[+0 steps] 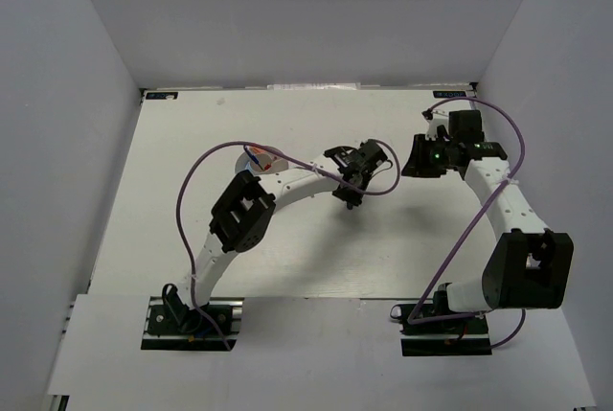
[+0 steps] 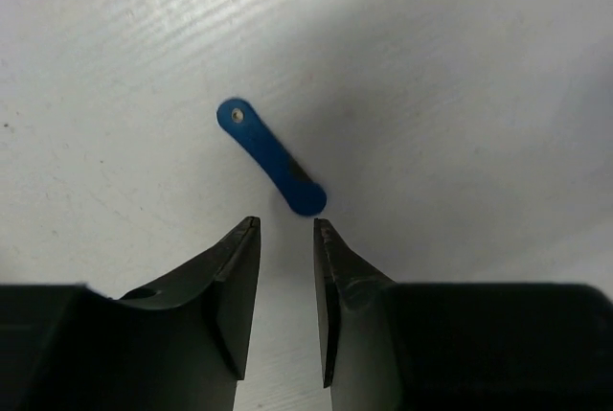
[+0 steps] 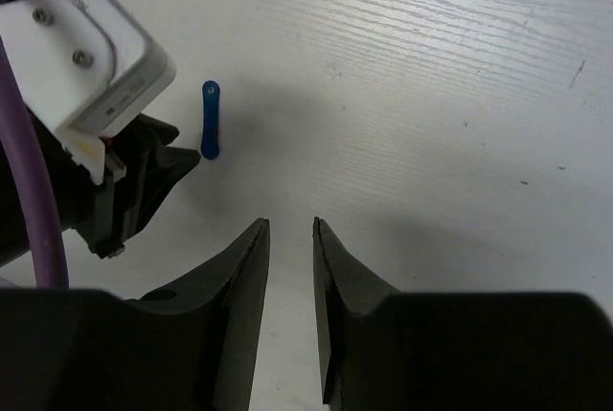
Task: Sort the stationery into containers
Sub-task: Pick up the stationery from the center of the board.
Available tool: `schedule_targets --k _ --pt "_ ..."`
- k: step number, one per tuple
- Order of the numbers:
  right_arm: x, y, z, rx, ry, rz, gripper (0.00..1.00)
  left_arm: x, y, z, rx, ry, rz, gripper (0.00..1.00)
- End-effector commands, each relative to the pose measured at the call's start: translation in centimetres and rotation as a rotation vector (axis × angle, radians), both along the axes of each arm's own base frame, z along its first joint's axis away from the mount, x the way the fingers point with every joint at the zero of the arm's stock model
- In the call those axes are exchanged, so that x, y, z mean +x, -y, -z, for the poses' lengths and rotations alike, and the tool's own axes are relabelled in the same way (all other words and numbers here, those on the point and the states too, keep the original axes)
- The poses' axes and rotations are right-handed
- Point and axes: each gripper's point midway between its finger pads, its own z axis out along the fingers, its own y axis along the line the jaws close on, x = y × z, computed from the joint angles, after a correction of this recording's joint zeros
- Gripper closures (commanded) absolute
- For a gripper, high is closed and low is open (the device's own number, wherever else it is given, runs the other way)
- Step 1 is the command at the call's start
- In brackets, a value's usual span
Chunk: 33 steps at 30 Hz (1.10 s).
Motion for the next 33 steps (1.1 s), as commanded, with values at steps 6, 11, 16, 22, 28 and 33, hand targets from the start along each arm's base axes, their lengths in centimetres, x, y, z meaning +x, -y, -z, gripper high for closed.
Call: schedule_targets --k 6,11,16,22,28,33 --pt "-0.5 -0.9 -0.5 0.070 0.011 -0.050 0.70 2.0 2.4 -2.6 -0.077 0.087 -0.113 0.50" --pt "-0.5 -1.1 -0.8 0.088 0.018 -0.052 0.70 2.0 0.4 -0.2 0.016 0.089 -0.185 0.40" --pt "-0.4 -1.1 -0.9 0.094 0.018 -0.055 0.72 1.4 0.9 1.4 0.017 0.038 -0.188 0.39" --pt "-0.3 -1.1 -1.3 0.099 0.023 -0.059 0.73 -0.5 0.8 4.4 0.034 -0.069 -0.187 0.51" --pt "0.0 -1.1 -1.1 0.108 0.013 -0.059 0.73 -2.0 -0.6 6.1 0.056 -0.145 -0.187 0.70" --pt "0.3 -1.3 -1.3 0.114 0.013 -0.065 0.74 -2.7 -3.0 8.2 0.138 -0.165 -0.166 0.81"
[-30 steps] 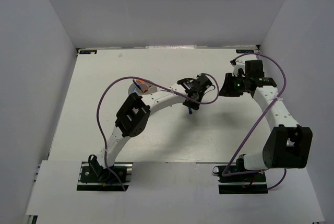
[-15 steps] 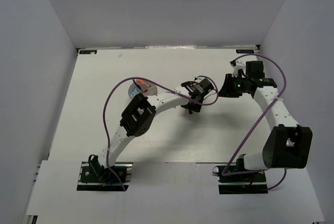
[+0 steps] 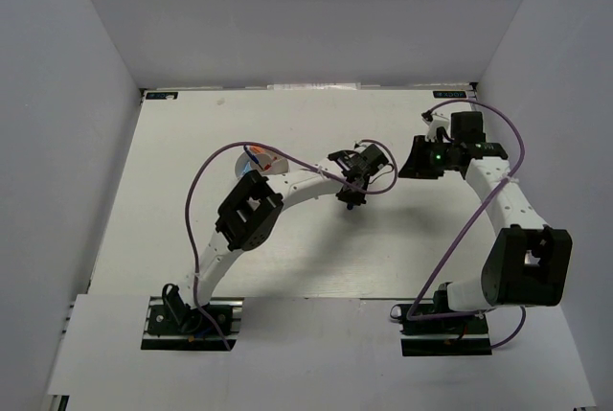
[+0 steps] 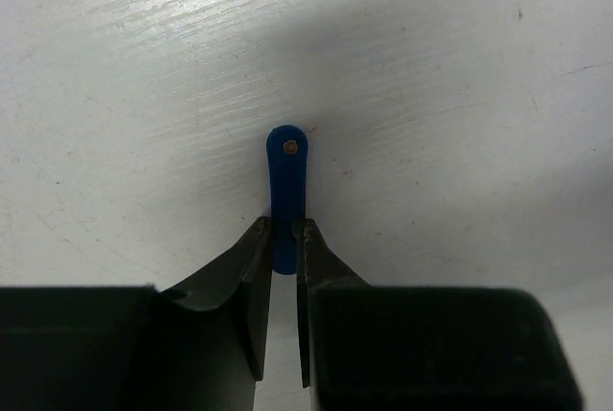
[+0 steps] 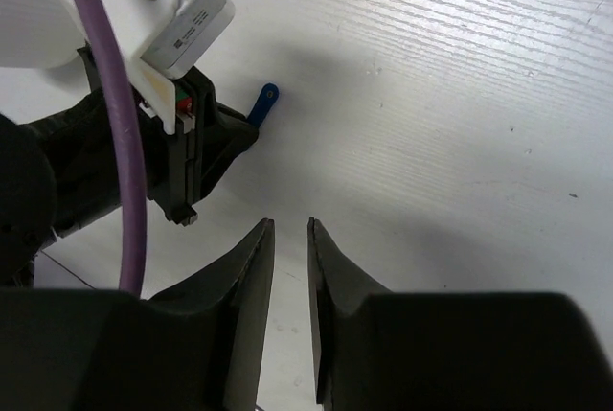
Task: Sort the stationery into containers
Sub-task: Pick up the stationery from the center of the board, then place the stationery in the storage box.
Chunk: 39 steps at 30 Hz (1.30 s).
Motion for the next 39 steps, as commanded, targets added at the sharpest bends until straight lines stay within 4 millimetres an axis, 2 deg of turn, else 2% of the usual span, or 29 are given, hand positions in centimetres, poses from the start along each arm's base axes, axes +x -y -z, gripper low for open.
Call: schedule_targets --k 1,3,4,6,9,10,12,13,17,19,21,22,24,25,26,29,30,32,34,39 --pt "1.1 -0.2 -1.3 0.017 0.036 -0.014 0.74 -3.6 -4.5 5.7 0.175 -0.160 0.032 0.82" --pt "1.1 -0.2 -1.2 0.015 0.034 -0.019 0.74 -3.8 -4.7 5.8 0.181 -0.162 0.053 0.85" --pt "1.2 -0.3 -1.3 0.017 0.033 -0.022 0.75 -3.6 -4.7 5.6 0.180 -0.156 0.058 0.89" --pt "1.1 -0.3 -1.3 0.022 0.030 -0.024 0.77 -3.1 -4.0 4.6 0.158 -0.133 0.076 0.93" --pt "0.8 -0.7 -1.3 0.037 0.026 -0.038 0.80 -1.7 -2.7 1.0 0.097 -0.057 0.078 1.00" --pt "0.9 -0.7 -1.4 0.041 0.033 -0.039 0.82 -1.2 -2.4 -0.6 0.073 -0.027 0.072 1.00" --pt "0.8 -0.7 -1.4 0.043 0.041 -0.041 0.81 -0.4 -2.2 -2.4 0.050 0.025 0.061 1.00" --pt "0.7 -0.8 -1.5 0.053 0.039 -0.044 0.80 0.1 -1.8 -4.2 0.016 0.065 0.058 1.00" --pt "0.5 -1.4 -1.7 0.084 0.029 -0.062 0.68 0.8 -1.7 -7.6 -0.034 0.140 0.058 1.00" --pt "0.3 -1.9 -2.0 0.118 0.019 -0.076 0.58 0.6 -2.0 -8.4 -0.042 0.149 0.058 1.00" --pt "0.4 -2.1 -2.2 0.137 0.012 -0.075 0.49 0.5 -2.2 -10.2 -0.072 0.176 0.058 1.00" --pt "0.3 -2.5 -2.4 0.166 -0.001 -0.073 0.46 0.4 -2.5 -10.4 -0.076 0.185 0.058 1.00" --pt "0.2 -2.9 -2.1 0.196 -0.029 -0.070 0.44 0.5 -2.5 -12.7 -0.126 0.236 0.065 1.00" --pt "-0.1 -3.6 -2.5 0.246 -0.049 -0.085 0.44 -0.1 -2.8 -12.7 -0.123 0.240 0.077 1.00" --pt "-0.1 -3.9 -2.3 0.275 -0.068 -0.089 0.44 -0.6 -2.7 -14.2 -0.149 0.264 0.086 1.00" --pt "-0.6 -5.5 -3.1 0.400 -0.127 -0.124 0.43 -1.1 -2.9 -14.8 -0.180 0.271 0.099 1.00" --pt "-0.6 -5.8 -3.3 0.432 -0.130 -0.136 0.43 -1.2 -3.0 -15.9 -0.204 0.287 0.099 1.00" --pt "-1.0 -6.8 -3.9 0.508 -0.157 -0.184 0.43 -1.5 -3.3 -16.2 -0.213 0.296 0.113 1.00" --pt "-1.0 -7.3 -4.6 0.551 -0.155 -0.213 0.45 -1.7 -3.0 -17.6 -0.263 0.321 0.131 1.00" --pt "-0.8 -8.4 -6.0 0.581 -0.130 -0.271 0.46 -2.1 -3.0 -17.9 -0.280 0.309 0.138 1.00"
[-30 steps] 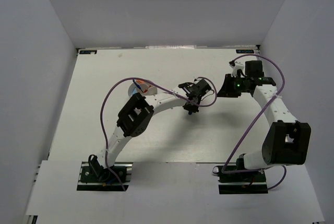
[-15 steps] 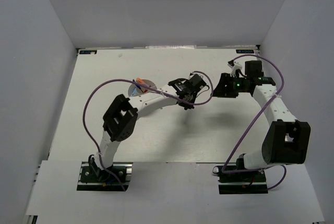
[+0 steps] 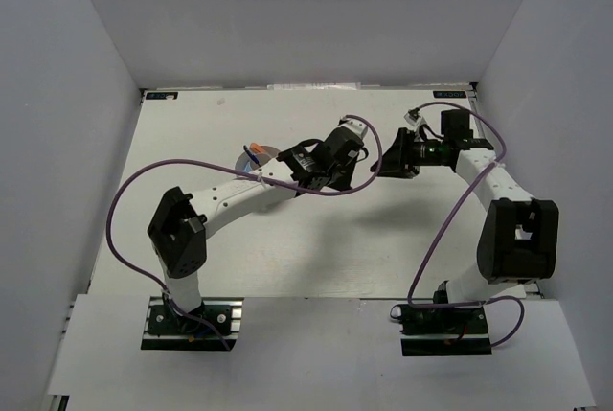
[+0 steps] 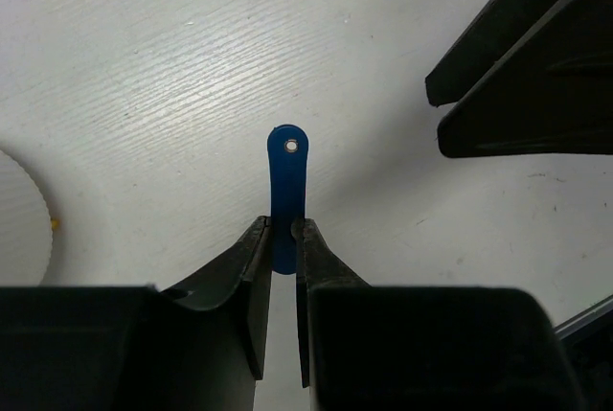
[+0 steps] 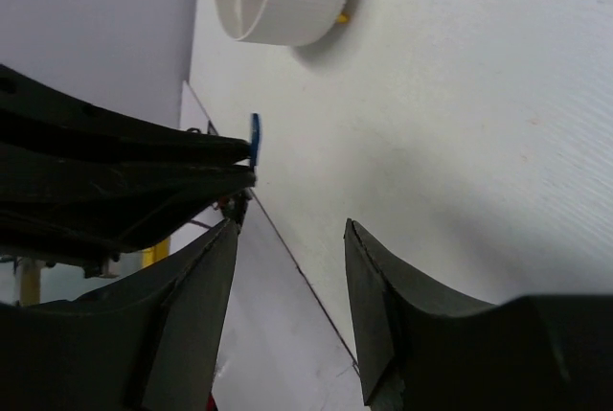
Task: Sort the stationery into containers
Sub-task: Place the stationery in the storage box.
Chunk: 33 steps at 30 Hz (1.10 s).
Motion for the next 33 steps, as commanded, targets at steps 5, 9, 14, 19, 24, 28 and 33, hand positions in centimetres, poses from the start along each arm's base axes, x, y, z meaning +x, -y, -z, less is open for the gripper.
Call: schedule_targets --k 5,9,14,19,24,28,33 --pt "-0.2 -2.8 -3.7 0.099 0.089 -0.120 0.43 -0.4 0.6 -2.4 -0.067 0.028 0.034 1.00" --pt "-0.2 -3.7 -3.3 0.089 0.077 -0.136 0.43 -0.5 0.7 -2.4 -0.070 0.025 0.037 1.00" --pt "0.2 -4.0 -1.7 0.042 0.050 -0.113 0.43 -0.9 1.0 -2.7 -0.077 0.028 0.049 1.00" --pt "0.8 -4.6 -2.1 0.048 0.055 -0.124 0.44 -0.8 1.0 -2.9 -0.082 0.034 0.047 1.00" --pt "0.9 -5.2 -2.1 0.061 0.048 -0.136 0.52 -0.7 1.1 -3.2 -0.085 0.041 0.047 1.00" --pt "0.7 -5.9 -2.2 0.069 0.057 -0.160 0.60 -0.7 1.0 -3.1 -0.081 0.041 0.045 1.00" --pt "0.3 -6.5 -1.9 0.067 0.046 -0.178 0.65 -0.7 0.9 -3.2 -0.084 0.043 0.047 1.00"
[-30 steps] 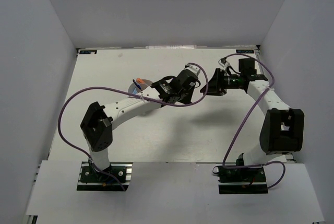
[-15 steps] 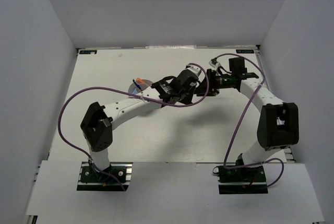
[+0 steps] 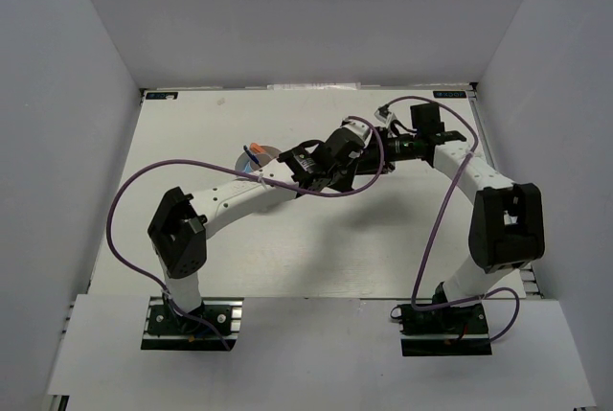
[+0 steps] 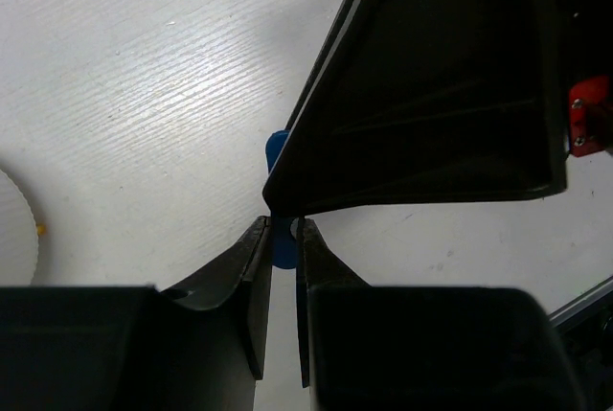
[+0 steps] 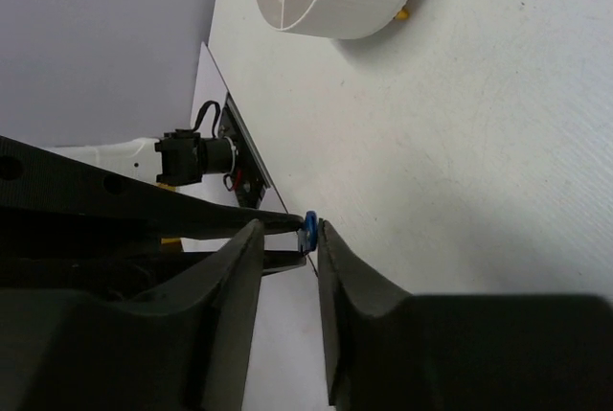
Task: Sort the stationery into containers
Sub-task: Place the stationery in the storage box.
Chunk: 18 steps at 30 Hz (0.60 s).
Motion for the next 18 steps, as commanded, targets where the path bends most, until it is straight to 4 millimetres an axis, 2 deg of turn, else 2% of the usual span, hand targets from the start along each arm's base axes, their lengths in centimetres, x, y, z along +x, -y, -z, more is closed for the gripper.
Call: schedule_targets --k 1,4,5,6,7,8,9,11,12,14,15,17,18 --pt "0.7 -0.8 -1.2 0.027 0.042 -0.025 0.69 -0.3 0.2 -3.1 -0.068 0.047 0.014 1.00" --pt "0.7 -1.1 -1.2 0.031 0.042 -0.033 0.83 -0.3 0.1 -3.3 -0.070 0.052 0.010 1.00" --pt "0.7 -1.2 -1.4 0.034 0.049 -0.036 0.92 -0.3 0.1 -3.3 -0.069 0.053 0.011 1.00" --pt "0.6 -1.2 -1.3 0.034 0.043 -0.036 0.96 -0.2 0.0 -3.4 -0.069 0.058 0.009 1.00" --pt "0.6 -1.2 -1.3 0.033 0.043 -0.035 1.00 -0.2 0.0 -3.5 -0.070 0.059 0.011 0.98" --pt "0.5 -1.1 -1.3 0.033 0.047 -0.037 1.00 -0.2 -0.1 -3.6 -0.069 0.063 0.008 0.91" --pt "0.6 -1.1 -1.2 0.028 0.049 -0.034 1.00 -0.3 -0.2 -3.7 -0.069 0.064 0.007 0.68" --pt "0.7 -0.8 -1.3 0.018 0.075 -0.033 1.00 -0.1 -1.1 -3.5 -0.063 0.056 0.001 0.35" --pt "0.8 -0.6 -1.7 0.008 0.091 -0.030 1.00 -0.7 -1.2 -4.1 -0.080 0.052 0.022 0.03" --pt "1.3 -0.1 -1.8 -0.027 0.143 -0.021 1.00 -0.4 -2.6 -4.3 -0.062 0.054 0.017 0.02" --pt "1.4 0.1 -2.3 -0.037 0.158 -0.017 1.00 -0.5 -3.5 -6.1 -0.089 0.083 0.014 0.02" --pt "2.0 0.7 -2.5 -0.058 0.183 0.016 1.00 -0.3 -5.1 -8.0 -0.117 0.122 0.013 0.02" --pt "2.1 0.8 -3.1 -0.056 0.215 0.026 1.00 -0.8 -6.1 -11.0 -0.171 0.175 0.019 0.02"
